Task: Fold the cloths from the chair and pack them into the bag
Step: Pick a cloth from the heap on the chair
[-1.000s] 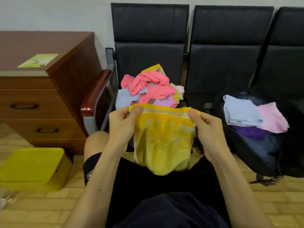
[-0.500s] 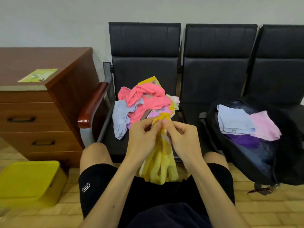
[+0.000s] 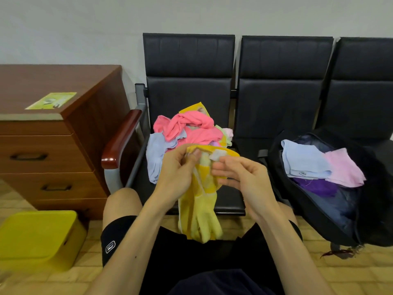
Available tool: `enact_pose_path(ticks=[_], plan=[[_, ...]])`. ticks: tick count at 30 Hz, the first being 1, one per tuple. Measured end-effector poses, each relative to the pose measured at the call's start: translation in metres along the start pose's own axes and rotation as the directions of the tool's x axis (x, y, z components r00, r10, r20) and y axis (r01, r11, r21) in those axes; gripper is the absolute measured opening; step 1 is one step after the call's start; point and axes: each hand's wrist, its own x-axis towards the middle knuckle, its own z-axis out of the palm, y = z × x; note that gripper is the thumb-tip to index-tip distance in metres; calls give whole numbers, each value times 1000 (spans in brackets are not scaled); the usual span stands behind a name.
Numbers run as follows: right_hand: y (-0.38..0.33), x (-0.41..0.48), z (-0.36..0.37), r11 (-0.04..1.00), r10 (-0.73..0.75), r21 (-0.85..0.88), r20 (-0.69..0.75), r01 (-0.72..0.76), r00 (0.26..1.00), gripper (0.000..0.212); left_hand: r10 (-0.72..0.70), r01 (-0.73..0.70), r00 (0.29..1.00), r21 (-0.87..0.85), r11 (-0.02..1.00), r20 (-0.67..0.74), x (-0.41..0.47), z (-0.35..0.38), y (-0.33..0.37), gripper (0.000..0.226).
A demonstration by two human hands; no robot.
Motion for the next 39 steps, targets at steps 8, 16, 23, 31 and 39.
enact_pose_path(ticks=[8, 16, 23, 31, 39], plan=[[4, 46, -28, 991, 91, -101, 79, -83, 993, 91, 31, -23, 971, -35, 999, 237, 34, -24, 48, 27], [-35, 67, -32, 992, 120, -86, 490, -89, 863, 57, 20, 9, 853, -52, 999, 521, 63, -53, 70, 26], [-98, 66, -16, 792, -537, -290, 86, 537, 839, 41, 129, -148, 987, 227, 963, 95, 85, -53, 60, 27], [-98, 54, -9, 635, -707, -423, 18, 646, 707, 44, 148, -147, 989, -26, 989, 29, 71, -34, 59, 23], [-98, 52, -8, 642, -715, -356, 40, 679, 698, 43, 204, -209, 977, -96, 973, -62, 74, -24, 58, 18]])
